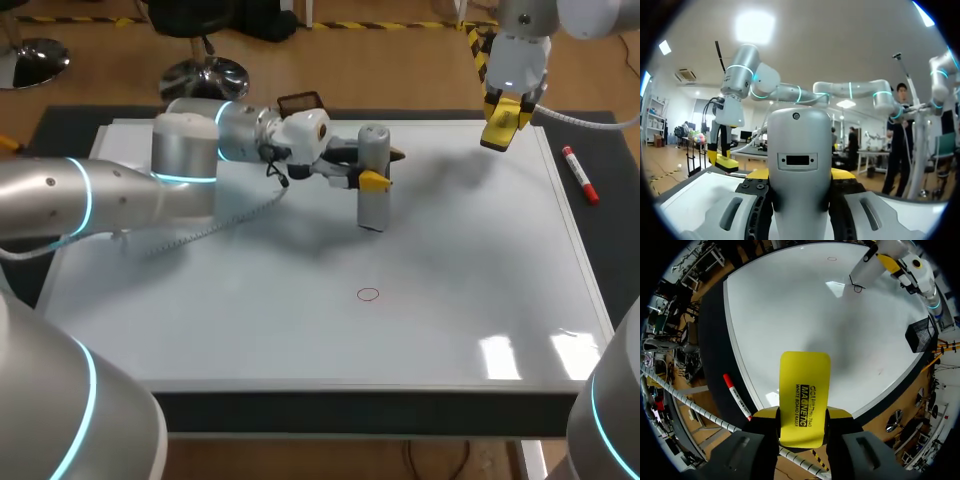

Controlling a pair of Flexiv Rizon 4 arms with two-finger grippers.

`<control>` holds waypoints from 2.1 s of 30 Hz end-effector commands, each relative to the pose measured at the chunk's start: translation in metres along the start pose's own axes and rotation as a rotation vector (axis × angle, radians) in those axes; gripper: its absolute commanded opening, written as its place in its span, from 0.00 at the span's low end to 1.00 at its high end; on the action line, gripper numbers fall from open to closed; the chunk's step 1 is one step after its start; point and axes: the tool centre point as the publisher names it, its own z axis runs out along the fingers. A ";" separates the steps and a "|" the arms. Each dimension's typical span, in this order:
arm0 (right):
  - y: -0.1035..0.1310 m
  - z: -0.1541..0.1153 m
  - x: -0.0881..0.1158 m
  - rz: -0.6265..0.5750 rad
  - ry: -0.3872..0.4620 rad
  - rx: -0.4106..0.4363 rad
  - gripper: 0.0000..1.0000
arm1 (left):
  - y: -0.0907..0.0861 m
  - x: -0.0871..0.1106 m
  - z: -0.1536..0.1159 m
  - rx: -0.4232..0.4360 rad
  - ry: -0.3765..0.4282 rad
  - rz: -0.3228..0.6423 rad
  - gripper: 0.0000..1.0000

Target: Pick up the inspection probe, press it on each red-marked spot on the whiteboard one by one, put down the probe, pick up the eraser, and wipe off all the red marks.

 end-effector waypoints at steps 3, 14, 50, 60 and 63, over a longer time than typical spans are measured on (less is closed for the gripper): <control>-0.001 -0.001 0.000 -0.002 0.005 0.000 0.00 | 0.008 -0.012 -0.005 0.021 0.006 0.005 0.00; -0.001 -0.001 0.000 -0.002 0.005 0.000 0.00 | 0.010 -0.019 -0.005 0.011 0.010 0.011 0.00; -0.001 -0.001 0.000 -0.002 0.005 0.000 0.00 | 0.016 -0.020 -0.008 -0.017 0.015 -0.016 0.00; -0.001 -0.001 0.000 -0.002 0.005 0.000 0.00 | 0.017 -0.020 -0.006 -0.022 0.019 -0.015 0.00; -0.001 -0.001 0.000 -0.002 0.005 0.000 0.00 | 0.017 -0.020 -0.006 -0.023 0.020 -0.016 0.00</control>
